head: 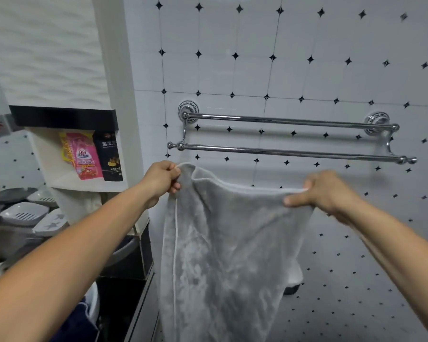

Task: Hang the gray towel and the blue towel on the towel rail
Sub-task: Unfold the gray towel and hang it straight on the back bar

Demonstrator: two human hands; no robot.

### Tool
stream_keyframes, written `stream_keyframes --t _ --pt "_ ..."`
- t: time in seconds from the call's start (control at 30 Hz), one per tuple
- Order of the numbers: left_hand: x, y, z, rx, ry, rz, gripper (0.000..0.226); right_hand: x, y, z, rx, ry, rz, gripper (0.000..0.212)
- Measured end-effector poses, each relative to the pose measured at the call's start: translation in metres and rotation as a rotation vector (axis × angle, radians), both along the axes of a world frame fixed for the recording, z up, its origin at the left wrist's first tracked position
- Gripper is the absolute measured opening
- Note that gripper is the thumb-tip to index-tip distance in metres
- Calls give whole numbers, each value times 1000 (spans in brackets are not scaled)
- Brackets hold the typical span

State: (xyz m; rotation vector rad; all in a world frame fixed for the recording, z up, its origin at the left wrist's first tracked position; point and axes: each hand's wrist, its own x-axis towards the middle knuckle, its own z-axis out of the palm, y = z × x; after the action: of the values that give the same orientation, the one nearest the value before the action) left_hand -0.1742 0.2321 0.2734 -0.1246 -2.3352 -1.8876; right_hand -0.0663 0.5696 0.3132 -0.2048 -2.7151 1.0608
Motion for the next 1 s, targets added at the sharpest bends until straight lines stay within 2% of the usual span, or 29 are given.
stream_keyframes --t 0.07,0.1,0.17,0.2,0.23,0.3,0.37,0.5,0.57,0.63,0.73,0.77,0.8,0.87,0.9,0.93,1.0 --pt "0 -1 -2 -37 9 17 23 -5 11 10 61 2 -155 57" --pt "0 0 -3 -51 9 15 25 -4 8 11 60 -26 -76 57" --pt "-1 4 -4 -60 3 8 24 -1 -13 7 9 -133 279 51" --pt "-2 5 -4 -55 -2 11 21 0 -19 3 -28 -157 380 48" --pt "-2 6 -4 -39 -8 14 19 -2 -16 2 -21 -152 366 48" --pt "0 5 -2 11 -22 20 19 -10 4 10 32 -69 114 52" --pt "1 3 0 43 -36 18 17 -14 21 14 -71 -104 -58 53" --pt "1 4 -5 43 -39 31 12 -10 25 5 -361 -273 130 41" --pt "4 6 -7 -26 10 11 16 -3 29 8 -346 -336 177 31" --pt "7 6 -3 -70 101 -17 23 2 39 20 -256 -228 147 27" --pt "10 4 8 -20 254 -13 24 6 53 38 -236 150 97 34" --pt "10 3 6 -36 267 -15 22 8 53 34 -188 196 76 33" --pt "13 2 -2 -114 238 -32 19 9 51 22 -83 149 52 31" --pt "19 1 -27 -342 120 -93 15 16 42 -8 149 -88 24 27" --pt "21 -1 -35 -367 86 -118 16 17 40 -17 182 -129 15 27" --pt "22 -1 -37 -327 88 -116 17 15 40 -18 164 -72 2 27" --pt "21 1 -27 -158 154 -46 23 7 45 -6 54 184 -51 26"
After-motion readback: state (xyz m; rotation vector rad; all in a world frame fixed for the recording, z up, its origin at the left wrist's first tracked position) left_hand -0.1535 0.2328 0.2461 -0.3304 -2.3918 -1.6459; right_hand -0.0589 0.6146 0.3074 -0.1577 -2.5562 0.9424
